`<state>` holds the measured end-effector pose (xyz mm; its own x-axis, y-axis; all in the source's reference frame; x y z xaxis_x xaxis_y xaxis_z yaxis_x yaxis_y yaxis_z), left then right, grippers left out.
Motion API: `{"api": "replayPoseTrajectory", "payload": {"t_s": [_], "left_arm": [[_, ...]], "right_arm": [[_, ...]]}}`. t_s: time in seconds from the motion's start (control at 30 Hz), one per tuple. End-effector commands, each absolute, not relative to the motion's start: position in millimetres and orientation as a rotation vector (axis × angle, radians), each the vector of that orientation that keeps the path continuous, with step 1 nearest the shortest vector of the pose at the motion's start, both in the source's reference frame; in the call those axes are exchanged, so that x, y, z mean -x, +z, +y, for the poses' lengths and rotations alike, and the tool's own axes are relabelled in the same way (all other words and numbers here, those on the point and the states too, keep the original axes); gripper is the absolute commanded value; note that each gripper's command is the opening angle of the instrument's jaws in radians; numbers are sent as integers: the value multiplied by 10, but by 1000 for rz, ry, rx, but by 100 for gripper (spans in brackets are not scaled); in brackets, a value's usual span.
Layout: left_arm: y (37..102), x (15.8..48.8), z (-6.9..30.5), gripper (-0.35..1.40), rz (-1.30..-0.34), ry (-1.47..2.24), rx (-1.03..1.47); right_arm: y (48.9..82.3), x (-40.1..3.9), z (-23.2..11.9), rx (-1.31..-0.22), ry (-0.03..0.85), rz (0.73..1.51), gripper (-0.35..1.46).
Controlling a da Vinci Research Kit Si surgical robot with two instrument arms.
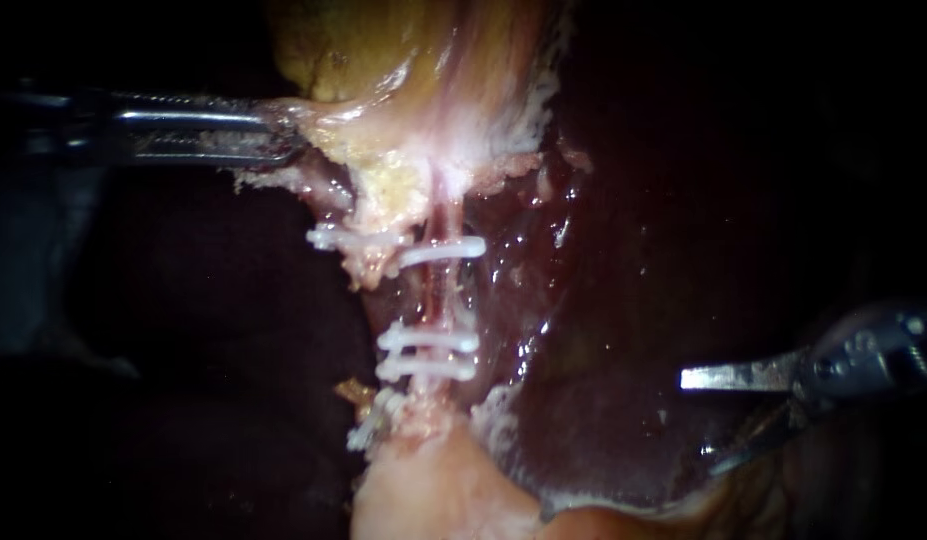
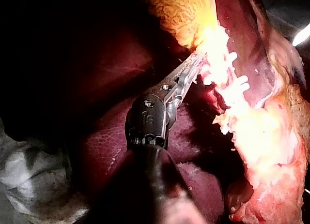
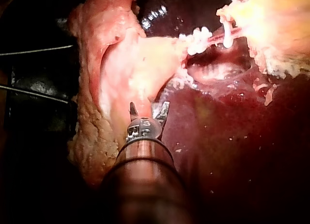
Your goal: Go to the cutting position right tube
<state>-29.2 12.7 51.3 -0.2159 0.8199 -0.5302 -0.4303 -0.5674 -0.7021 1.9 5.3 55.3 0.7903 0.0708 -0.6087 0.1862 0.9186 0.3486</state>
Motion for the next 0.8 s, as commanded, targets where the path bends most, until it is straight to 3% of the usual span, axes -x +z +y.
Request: {"api": "replayPoseTrajectory", "payload": {"t_s": [0.03, 0.37, 0.63, 0.8], "left_arm": [[508, 288, 130, -35, -527, 1885, 1175], [449, 245, 169, -35, -503, 1836, 1209], [436, 244, 164, -35, -485, 1839, 1219], [438, 244, 162, -35, -479, 1839, 1218]], "right_arm": [[553, -19, 53, -409, -63, 661, 145], [553, -18, 54, -411, -57, 660, 145], [554, -23, 58, -416, -47, 657, 145], [556, -49, 83, -526, 72, 631, 141]]}}
